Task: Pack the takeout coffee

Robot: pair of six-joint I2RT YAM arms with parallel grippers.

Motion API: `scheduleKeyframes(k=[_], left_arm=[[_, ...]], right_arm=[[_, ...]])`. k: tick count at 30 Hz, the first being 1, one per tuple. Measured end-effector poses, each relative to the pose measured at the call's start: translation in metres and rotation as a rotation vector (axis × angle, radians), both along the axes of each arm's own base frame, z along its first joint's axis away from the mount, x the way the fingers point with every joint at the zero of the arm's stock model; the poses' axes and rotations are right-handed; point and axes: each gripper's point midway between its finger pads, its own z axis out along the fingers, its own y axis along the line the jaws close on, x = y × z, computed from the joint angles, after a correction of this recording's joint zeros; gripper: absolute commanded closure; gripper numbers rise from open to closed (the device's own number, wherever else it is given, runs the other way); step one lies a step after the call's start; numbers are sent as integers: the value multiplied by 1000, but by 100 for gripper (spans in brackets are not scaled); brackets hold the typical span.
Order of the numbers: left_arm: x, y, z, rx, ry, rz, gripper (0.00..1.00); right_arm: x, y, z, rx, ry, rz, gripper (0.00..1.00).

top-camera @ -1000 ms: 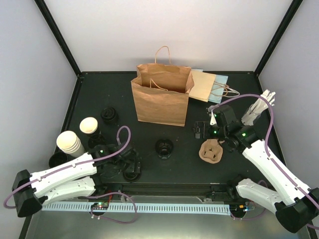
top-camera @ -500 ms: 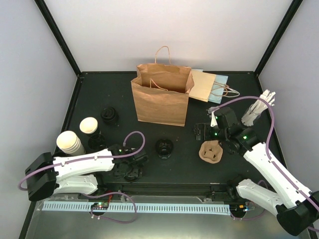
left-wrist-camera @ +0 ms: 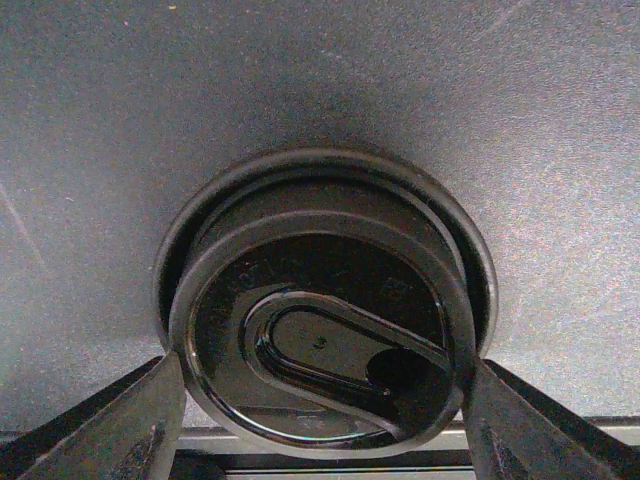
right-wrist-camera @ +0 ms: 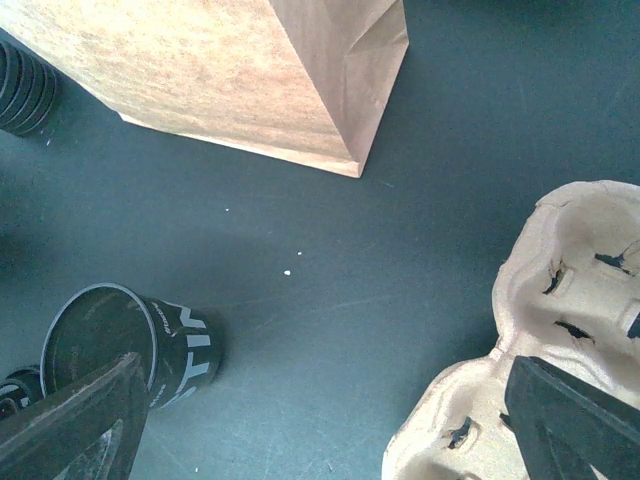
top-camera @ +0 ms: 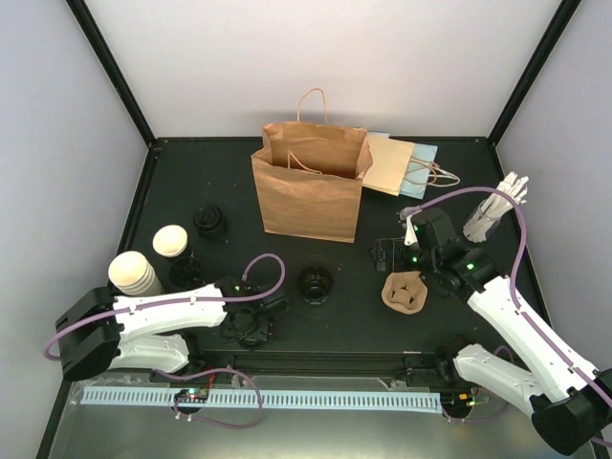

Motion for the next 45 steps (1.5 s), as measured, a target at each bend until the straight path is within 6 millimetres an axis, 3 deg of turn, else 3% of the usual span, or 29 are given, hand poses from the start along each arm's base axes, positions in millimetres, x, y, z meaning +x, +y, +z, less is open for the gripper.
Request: scheduleKeyframes(k=[7, 13, 18, 23, 32, 45], left_arm=[[2, -8, 1, -22, -1, -30, 36], [3, -11, 2, -24, 1, -50, 37], [8, -19, 16, -40, -12, -61, 37], [13, -25, 28, -53, -34, -73, 16], [10, -1, 8, -6, 9, -35, 9], [12, 5, -5, -34, 37, -18, 16]], right_arm=[[1, 0, 0, -1, -2, -2, 0], [1, 0, 0, -1, -2, -2, 0], [1, 0, 0, -1, -2, -2, 0], [1, 0, 0, -2, -2, -2, 0], [0, 0, -4, -4, 4, -2, 0], [0, 0, -4, -5, 4, -2, 0]])
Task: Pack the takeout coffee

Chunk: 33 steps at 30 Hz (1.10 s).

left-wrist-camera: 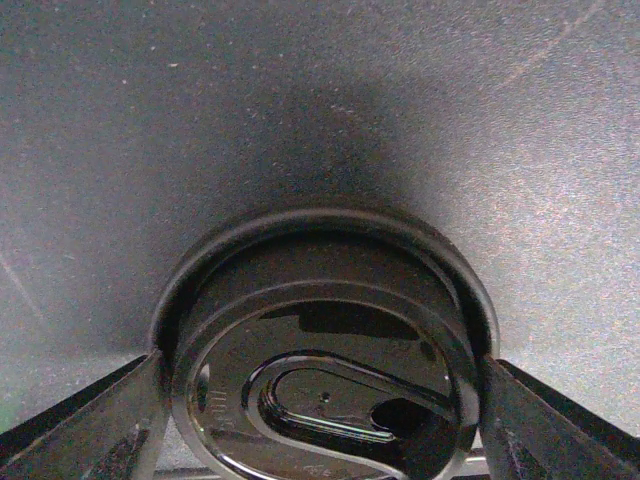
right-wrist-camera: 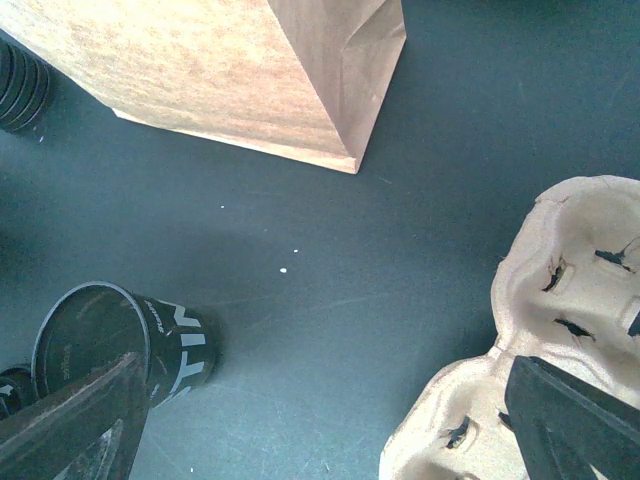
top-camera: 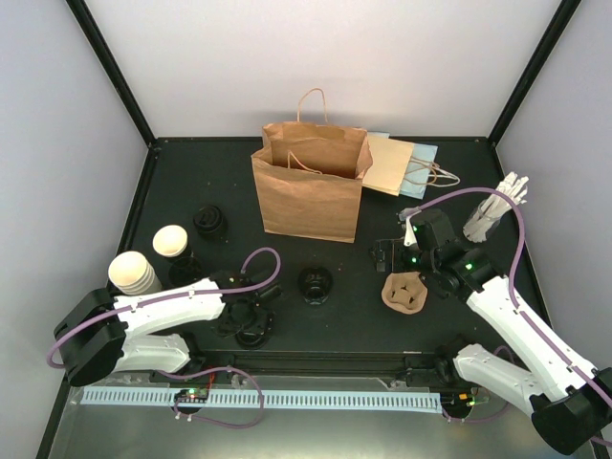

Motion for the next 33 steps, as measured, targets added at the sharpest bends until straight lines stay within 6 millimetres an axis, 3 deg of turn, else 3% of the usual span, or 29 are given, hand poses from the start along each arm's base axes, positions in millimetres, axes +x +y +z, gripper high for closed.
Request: scheduleKeyframes(k=[16, 33], left_arm=[[1, -1, -1, -7, -3, -14, 31], [4, -6, 20, -43, -30, -20, 35]], right_arm=[[1, 1, -3, -5, 10, 1, 0], [0, 1, -3, -3, 14, 5, 0]])
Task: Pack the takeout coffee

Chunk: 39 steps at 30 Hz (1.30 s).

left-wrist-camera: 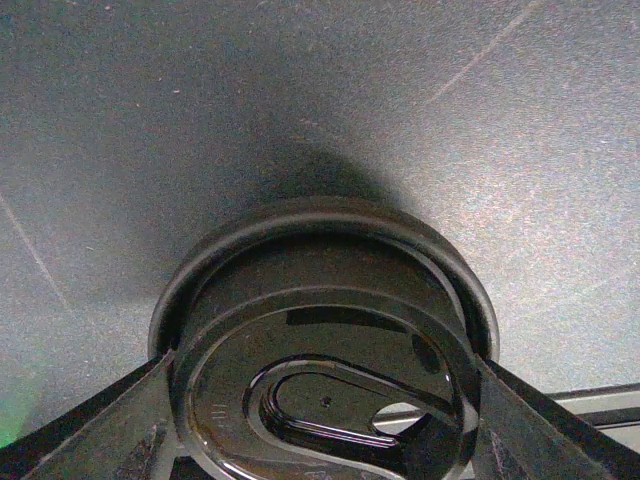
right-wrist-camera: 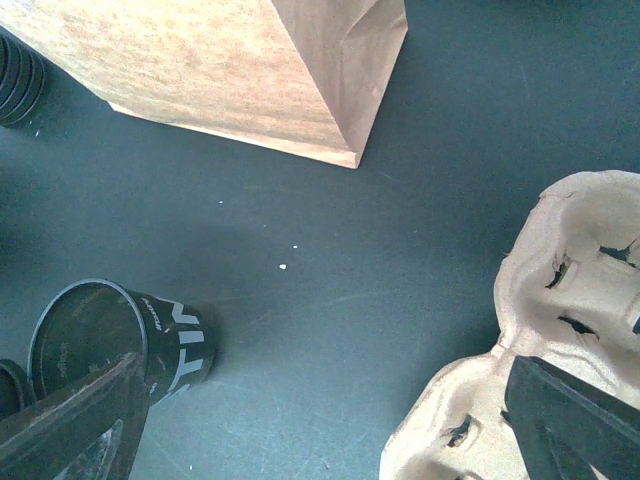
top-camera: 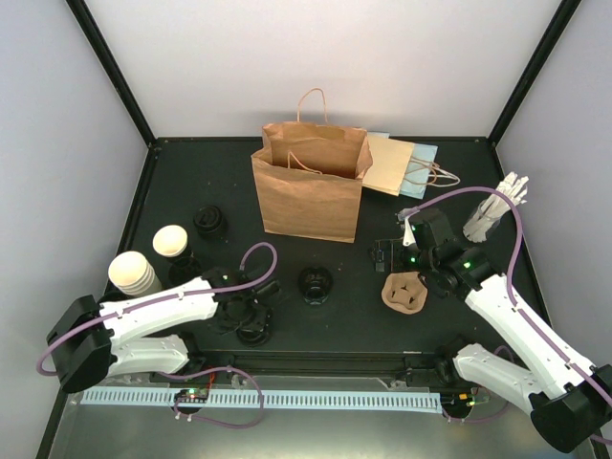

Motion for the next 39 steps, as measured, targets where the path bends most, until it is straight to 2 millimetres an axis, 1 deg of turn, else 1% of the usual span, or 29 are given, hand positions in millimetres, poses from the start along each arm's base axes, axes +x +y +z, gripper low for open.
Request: scheduleKeyframes(k=[7, 10, 14, 21, 26, 30, 36, 39], left_arm=[[3, -5, 10, -13, -10, -6, 35], [8, -11, 18, -33, -25, -12, 35], [18, -25, 37, -71, -56, -28, 35], [39, -55, 75, -145, -123, -73, 35], [53, -72, 93, -176, -157, -111, 35], [63, -81, 99, -181, -168, -136, 35], [72, -100, 100, -194, -157, -195, 36], [77, -110, 101, -198, -153, -227, 36]], right_arm=[[0, 0, -1, -3, 1, 2, 0], [0, 0, -1, -4, 2, 2, 0], [1, 0, -2, -6, 4, 3, 0], [0, 1, -3, -5, 10, 9, 0], [-3, 7, -4, 18, 25, 33, 0], [-8, 15, -10, 52, 49, 69, 0], [-20, 28, -25, 105, 119, 137, 0], [-23, 32, -28, 118, 138, 153, 0]])
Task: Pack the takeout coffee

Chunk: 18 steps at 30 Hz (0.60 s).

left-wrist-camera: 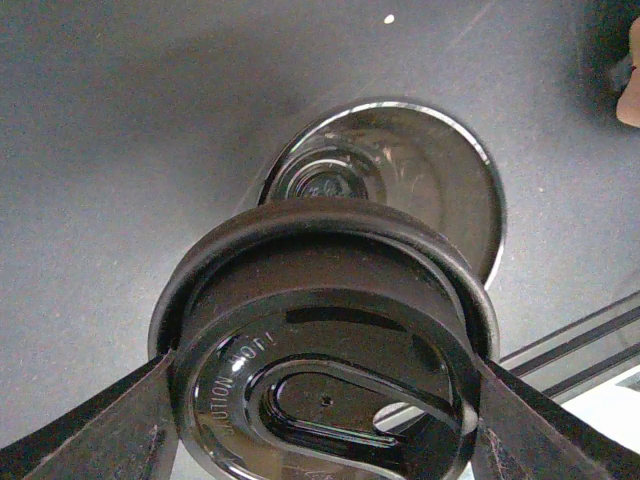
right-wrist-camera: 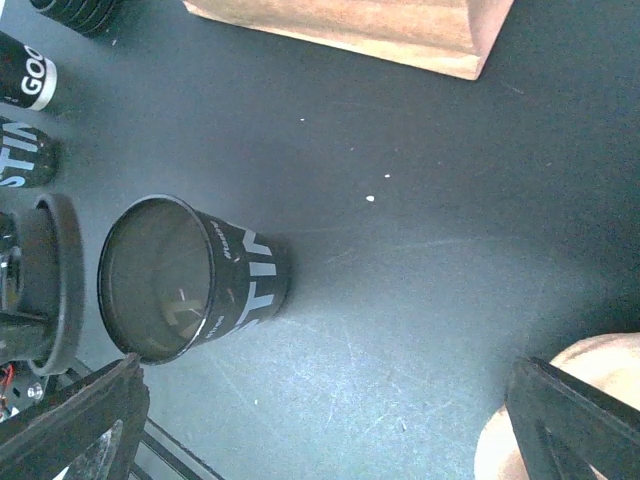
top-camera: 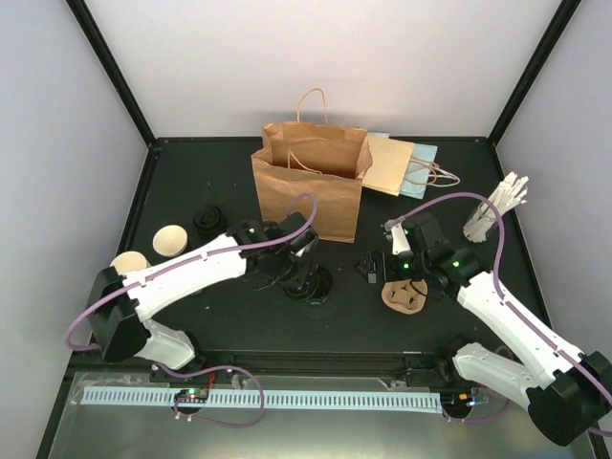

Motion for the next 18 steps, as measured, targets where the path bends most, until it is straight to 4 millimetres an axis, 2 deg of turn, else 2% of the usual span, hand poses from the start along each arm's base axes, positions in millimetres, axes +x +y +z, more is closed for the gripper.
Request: scheduleKeyframes(k=[6, 13, 18], left_arm=[[10, -14, -3, 19, -3, -40, 37], [17, -30, -7, 62, -15, -86, 37], [18, -35, -10, 101, -28, -104, 37]], right_arm=[[-1, 7, 2, 35, 1, 26, 0], [-6, 12, -11, 48, 42, 46, 0], [-6, 12, -11, 51, 40, 46, 0]])
